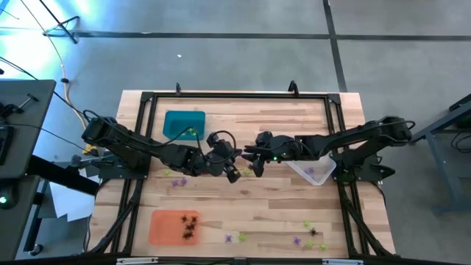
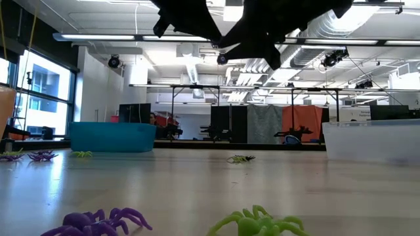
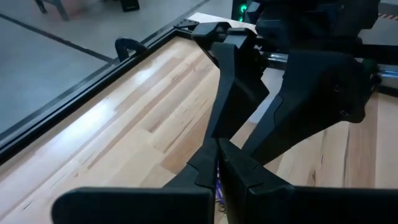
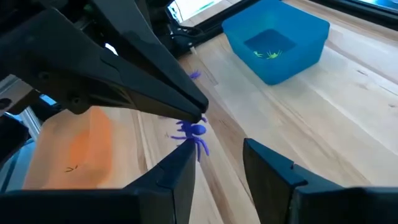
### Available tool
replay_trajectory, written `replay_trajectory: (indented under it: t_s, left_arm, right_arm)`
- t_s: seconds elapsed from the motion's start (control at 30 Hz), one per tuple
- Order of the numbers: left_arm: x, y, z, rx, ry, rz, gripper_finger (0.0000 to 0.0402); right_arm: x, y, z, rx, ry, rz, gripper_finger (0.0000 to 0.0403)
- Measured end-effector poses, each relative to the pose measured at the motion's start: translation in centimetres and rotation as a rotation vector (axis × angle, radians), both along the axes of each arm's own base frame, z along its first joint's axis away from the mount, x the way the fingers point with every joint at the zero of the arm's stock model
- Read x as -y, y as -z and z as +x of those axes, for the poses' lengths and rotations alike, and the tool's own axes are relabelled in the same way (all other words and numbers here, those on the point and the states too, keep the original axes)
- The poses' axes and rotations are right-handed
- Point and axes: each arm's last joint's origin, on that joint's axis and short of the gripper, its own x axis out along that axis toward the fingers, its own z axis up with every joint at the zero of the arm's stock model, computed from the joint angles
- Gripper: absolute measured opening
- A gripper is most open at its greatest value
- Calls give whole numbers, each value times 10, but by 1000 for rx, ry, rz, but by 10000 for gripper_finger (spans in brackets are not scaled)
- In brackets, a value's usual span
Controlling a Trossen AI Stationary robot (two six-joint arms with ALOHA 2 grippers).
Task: Sort Halloween decoration
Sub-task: Put the violet spider toy into the transparent bin
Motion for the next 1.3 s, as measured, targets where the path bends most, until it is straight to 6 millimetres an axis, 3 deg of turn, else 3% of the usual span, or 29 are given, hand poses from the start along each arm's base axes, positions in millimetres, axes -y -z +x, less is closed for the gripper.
replay_trajectory:
  t_s: [0.63,0.77,0.93,1.3]
  left_arm:
    - [-4,-1,1,5,-10,5,0]
    - [-6,-1,2,8,-15,6,0]
    - [-7,-1,2,7,-14,9,0]
    - [-5,-2,3,-45,90,39,29]
  right_arm:
    - [-1,-5,2,60,-38,25,129]
    - [-1,-6,2,61,-39,25,98]
    - [-1,-6,2,58,-55,7,11]
    - [0,-4,2,44,-69,20,1]
